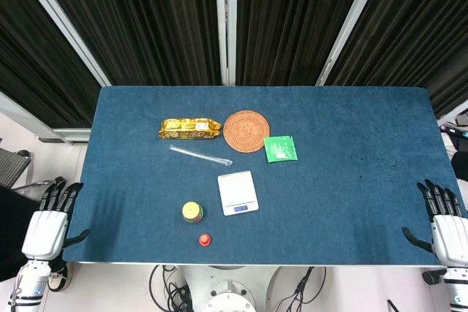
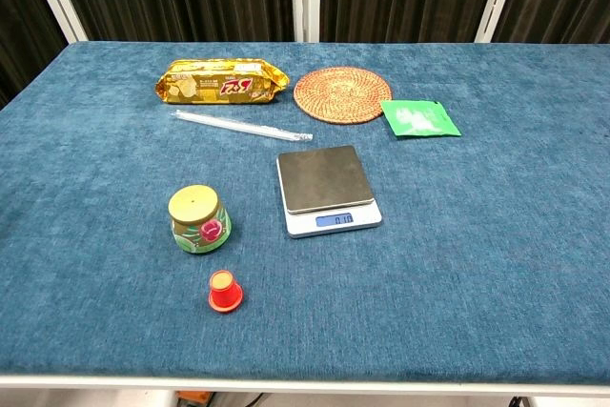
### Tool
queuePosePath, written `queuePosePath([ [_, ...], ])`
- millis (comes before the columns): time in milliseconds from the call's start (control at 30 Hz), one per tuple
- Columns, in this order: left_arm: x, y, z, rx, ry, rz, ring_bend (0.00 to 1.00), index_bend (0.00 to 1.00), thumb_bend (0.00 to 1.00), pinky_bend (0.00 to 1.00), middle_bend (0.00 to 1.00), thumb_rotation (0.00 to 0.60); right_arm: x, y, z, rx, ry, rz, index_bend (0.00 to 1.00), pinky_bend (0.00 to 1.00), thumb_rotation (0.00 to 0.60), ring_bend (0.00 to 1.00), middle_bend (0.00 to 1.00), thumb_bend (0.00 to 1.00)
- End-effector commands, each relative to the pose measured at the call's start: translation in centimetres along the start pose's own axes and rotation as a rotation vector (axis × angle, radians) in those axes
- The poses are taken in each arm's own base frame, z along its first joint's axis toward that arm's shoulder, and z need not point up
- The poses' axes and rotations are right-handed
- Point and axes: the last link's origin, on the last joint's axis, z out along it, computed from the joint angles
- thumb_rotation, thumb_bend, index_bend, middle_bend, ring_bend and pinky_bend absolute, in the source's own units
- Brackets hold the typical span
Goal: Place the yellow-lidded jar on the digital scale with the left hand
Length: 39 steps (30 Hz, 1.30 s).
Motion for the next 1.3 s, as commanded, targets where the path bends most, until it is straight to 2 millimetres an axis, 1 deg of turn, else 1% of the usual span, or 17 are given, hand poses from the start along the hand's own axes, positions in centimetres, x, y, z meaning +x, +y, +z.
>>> queuePosePath([
  [33,0.1,0.1,0.2,0.000,-0.006,0.003,0.00,0.07,0.09,0.00,0.08,0.600,0.1,0.0,0.1,-0.001,0.002,-0.001,0.00,0.00,0.600,0.00,0.00,0.13],
  [267,-0.2,0.7,0.2,-0.019,-0.033,0.002,0.00,0.07,0.09,0.00,0.08,0.600,0.5,0.1,0.4,-0.004,0.016,0.002,0.00,0.00,0.600,0.00,0.00,0.13],
  [367,0.0,1.2,0.4,-0.040,-0.036,0.002,0.00,0.07,0.09,0.00,0.08,0.600,0.6,0.0,0.3,0.000,0.018,0.004,0.00,0.00,0.600,0.00,0.00,0.13],
  [467,0.3,2.0,0.8,-0.071,-0.024,-0.003,0.00,0.07,0.09,0.00,0.08,0.600,0.9,0.3,0.2,-0.008,0.028,0.011,0.00,0.00,0.600,0.00,0.00,0.13],
  [633,0.3,3.4,0.9,-0.119,-0.038,-0.035,0.00,0.07,0.09,0.00,0.08,0.600,1.0,0.6,0.0,-0.018,0.030,0.015,0.00,0.00,0.600,0.00,0.00,0.12],
  [733,-0.3,4.8,0.8,-0.172,-0.063,-0.071,0.00,0.07,0.09,0.00,0.08,0.600,1.1,0.8,0.2,-0.025,0.030,0.020,0.00,0.00,0.600,0.00,0.00,0.13],
  [833,-1.0,6.3,1.1,-0.230,-0.089,-0.090,0.00,0.07,0.09,0.00,0.08,0.600,1.2,0.8,0.4,-0.023,0.029,0.019,0.00,0.00,0.600,0.00,0.00,0.13],
  [1067,-1.9,10.0,3.4,-0.362,-0.147,-0.103,0.00,0.07,0.09,0.00,0.08,0.600,2.1,0.3,0.1,0.000,0.055,0.022,0.00,0.00,0.600,0.00,0.00,0.13],
  [1167,-2.4,11.5,4.6,-0.407,-0.187,-0.110,0.00,0.07,0.09,0.04,0.08,0.600,2.5,0.2,-0.1,0.006,0.065,0.024,0.00,0.00,0.600,0.00,0.00,0.13],
  [1300,-3.3,13.3,5.7,-0.451,-0.241,-0.110,0.00,0.07,0.09,0.08,0.08,0.600,2.7,0.5,-0.5,-0.003,0.066,0.021,0.00,0.00,0.600,0.00,0.00,0.13],
])
